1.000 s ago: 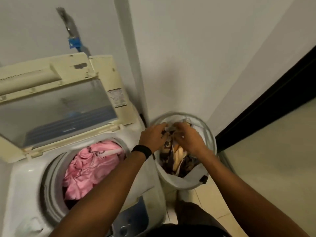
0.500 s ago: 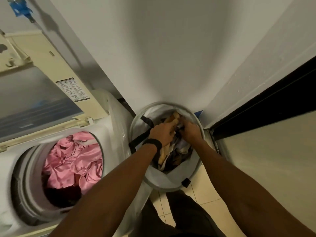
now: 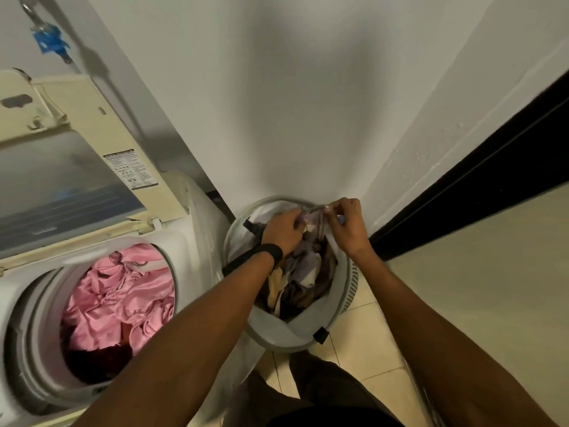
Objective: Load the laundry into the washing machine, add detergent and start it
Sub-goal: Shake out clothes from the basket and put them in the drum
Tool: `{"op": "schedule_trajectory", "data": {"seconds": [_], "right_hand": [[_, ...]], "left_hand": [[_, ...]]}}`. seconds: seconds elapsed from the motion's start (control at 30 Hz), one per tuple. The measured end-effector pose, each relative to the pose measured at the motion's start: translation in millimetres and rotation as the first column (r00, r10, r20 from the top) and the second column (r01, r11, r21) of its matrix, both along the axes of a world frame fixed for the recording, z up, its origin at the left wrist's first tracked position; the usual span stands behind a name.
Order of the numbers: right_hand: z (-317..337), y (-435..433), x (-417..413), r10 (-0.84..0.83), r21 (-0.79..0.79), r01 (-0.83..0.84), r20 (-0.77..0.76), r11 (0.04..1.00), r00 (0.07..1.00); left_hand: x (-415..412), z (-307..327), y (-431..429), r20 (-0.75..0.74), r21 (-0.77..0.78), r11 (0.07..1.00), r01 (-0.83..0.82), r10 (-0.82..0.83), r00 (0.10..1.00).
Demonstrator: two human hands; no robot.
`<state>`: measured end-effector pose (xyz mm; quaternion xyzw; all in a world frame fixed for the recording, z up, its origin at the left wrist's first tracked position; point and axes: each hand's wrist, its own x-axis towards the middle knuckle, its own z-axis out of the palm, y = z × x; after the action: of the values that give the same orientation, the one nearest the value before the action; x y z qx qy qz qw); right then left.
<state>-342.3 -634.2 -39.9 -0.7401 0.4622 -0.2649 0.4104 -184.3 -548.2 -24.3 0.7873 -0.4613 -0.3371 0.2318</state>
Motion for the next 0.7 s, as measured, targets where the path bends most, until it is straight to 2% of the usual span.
{"op": "schedule_trajectory", "data": {"seconds": [0.1,0.2,0.23,0.27,0.33,0.4,0.47,0.57,0.7], "right_hand": [[21,1,0,-0.066,0.033,0.062,0.129,0.998,0.989],[47,7,7,-0.142,0.119,0.110,0.308,0.987,0.941],[56,7,9,-0.104,0.131,0.062,0.348,0.989,0.932],[64,7,11,0.002,0.128,-0.051,0.353,0.991,0.936],[76,8,15,0.286,0.085,-0.320,0.276,0.944,0.917],[82,7,19,0.414,-0.005,-0.418,0.152,0.908,0.898],[86,4,24,0.377,-0.083,-0.373,0.047,0.924,0.925],[87,1,23,0.335,-0.145,-0.336,-0.033,0.930,0.942],[94,6,18,0.318,-0.108,-0.314,0.029,0.943,0.948]], "left_hand": [[9,19,1,0.063,-0.150,0.988,-0.035,0.045,0.997],[18,40,1,0.050,-0.265,0.962,-0.060,0.076,0.996],[19,48,2,0.029,-0.298,0.954,-0.038,0.049,0.998],[20,56,2,-0.004,-0.321,0.947,-0.009,0.008,1.000],[18,71,0,-0.049,-0.354,0.934,0.043,-0.065,0.997],[18,82,-2,-0.030,-0.373,0.923,0.092,-0.111,0.993],[21,88,-1,0.007,-0.401,0.910,0.108,-0.115,0.993],[23,91,10,-0.049,-0.387,0.922,0.033,-0.056,0.997],[24,85,23,-0.045,-0.280,0.952,0.123,-0.141,0.989]]}}
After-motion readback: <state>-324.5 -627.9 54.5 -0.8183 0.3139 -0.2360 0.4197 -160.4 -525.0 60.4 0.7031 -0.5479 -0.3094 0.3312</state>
